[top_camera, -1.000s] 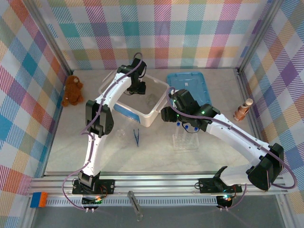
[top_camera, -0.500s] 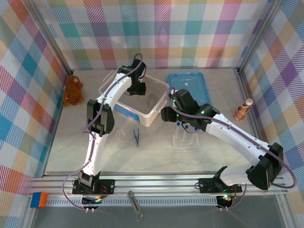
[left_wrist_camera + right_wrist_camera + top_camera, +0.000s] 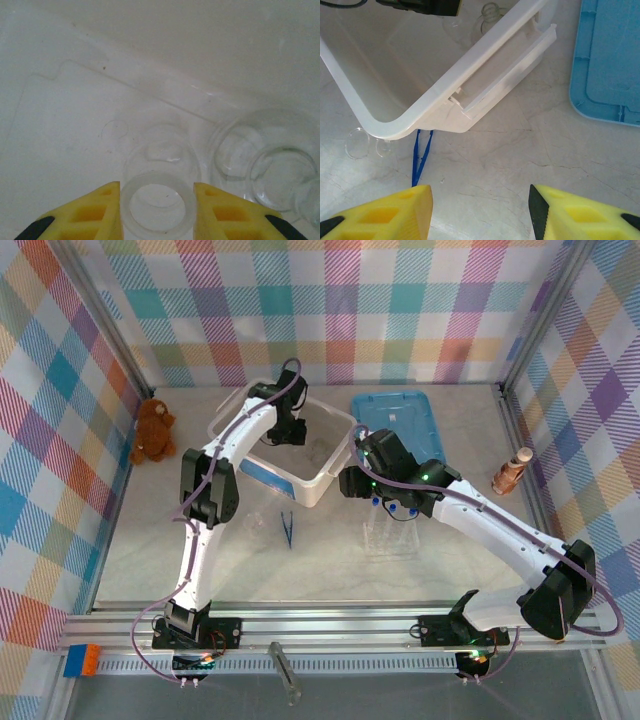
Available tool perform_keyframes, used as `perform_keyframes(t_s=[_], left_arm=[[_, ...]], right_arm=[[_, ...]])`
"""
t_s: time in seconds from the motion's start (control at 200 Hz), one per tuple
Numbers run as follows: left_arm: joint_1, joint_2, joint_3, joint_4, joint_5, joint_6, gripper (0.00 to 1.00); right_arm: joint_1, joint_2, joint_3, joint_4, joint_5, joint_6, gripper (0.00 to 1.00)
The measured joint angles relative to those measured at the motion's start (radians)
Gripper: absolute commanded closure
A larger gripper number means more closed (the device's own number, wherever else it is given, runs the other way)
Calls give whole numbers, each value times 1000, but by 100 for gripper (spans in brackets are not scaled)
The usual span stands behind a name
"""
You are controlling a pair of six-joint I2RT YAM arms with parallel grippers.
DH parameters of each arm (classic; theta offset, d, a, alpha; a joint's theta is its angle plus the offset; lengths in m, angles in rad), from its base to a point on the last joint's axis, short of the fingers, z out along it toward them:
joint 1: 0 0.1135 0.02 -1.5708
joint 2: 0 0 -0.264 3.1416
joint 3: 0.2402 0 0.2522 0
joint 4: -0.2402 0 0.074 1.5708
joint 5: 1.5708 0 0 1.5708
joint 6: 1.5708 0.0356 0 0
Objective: Organize the chemistry lab equipment
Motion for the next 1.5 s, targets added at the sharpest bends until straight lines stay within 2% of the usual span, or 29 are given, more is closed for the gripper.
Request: perform_keyframes(t_s=[0.22,0.345,0.675,0.98,1.27,1.5], left_arm=[[-5,-26,-49,9,0,0,68],[-5,-26,-49,9,3,3,61],[-6,-26,-45,8,13,7,52],[-8,-76,-18,1,13,7,48],[-31,-267,-35,-10,-21,7,48],[-80,-591,-329,-5,-82,0,47]], right_arm=[[0,0,0,0,0,0,46],[0,0,0,0,0,1,46],[0,0,-20,4,0,5,46],[0,-1,-20,8,0,5,46],[0,-13,-20,8,0,4,44],[0,-30,-21,10,-8,3,42]])
